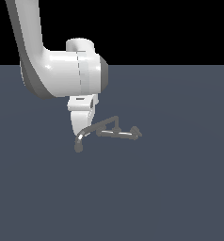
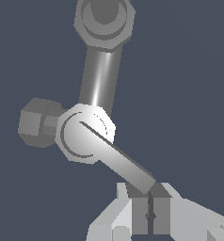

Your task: Turn on the faucet by rotating a designated handle.

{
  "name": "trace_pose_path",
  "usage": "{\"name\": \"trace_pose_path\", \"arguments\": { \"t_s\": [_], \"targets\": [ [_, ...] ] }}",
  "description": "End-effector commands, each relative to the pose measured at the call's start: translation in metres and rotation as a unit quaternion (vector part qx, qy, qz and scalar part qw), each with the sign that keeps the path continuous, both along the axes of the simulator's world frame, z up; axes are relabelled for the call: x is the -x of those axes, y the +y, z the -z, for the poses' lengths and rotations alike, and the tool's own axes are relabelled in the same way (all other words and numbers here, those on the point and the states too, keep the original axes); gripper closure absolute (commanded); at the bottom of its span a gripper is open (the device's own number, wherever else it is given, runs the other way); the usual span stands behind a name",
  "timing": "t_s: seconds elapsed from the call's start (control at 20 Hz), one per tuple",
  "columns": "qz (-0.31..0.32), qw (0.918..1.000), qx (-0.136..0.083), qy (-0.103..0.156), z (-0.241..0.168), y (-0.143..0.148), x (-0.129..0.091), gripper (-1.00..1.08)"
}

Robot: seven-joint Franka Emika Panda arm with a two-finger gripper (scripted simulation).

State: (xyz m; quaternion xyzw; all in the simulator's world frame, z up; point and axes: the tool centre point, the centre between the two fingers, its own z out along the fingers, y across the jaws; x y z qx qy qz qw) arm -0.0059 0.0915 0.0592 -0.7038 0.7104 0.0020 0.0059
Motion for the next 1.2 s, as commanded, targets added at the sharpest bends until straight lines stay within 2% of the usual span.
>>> {"name": "trace_pose_path", "arguments": {
  "t_s": [0.0, 0.05, 0.1, 0.45, 0.5, 0.55, 1.15],
  "targets": [
    [0.014, 0.9999, 0.005, 0.002, -0.002, -0.025, 0.007, 1.08],
    [0.014, 0.9999, 0.005, 0.002, -0.002, -0.025, 0.007, 1.08],
    [0.003, 1.0000, 0.001, 0.000, -0.001, -0.008, 0.004, 1.08],
    [0.013, 0.9999, 0.005, 0.003, -0.002, -0.059, 0.004, 1.08],
    [0.013, 0.9999, 0.005, 0.003, -0.002, -0.059, 0.004, 1.08],
    [-0.014, 0.9999, -0.005, 0.002, -0.001, -0.014, 0.007, 1.08],
    [0.014, 0.9999, 0.006, 0.003, -0.002, -0.083, -0.025, 1.08]
  ]
}}
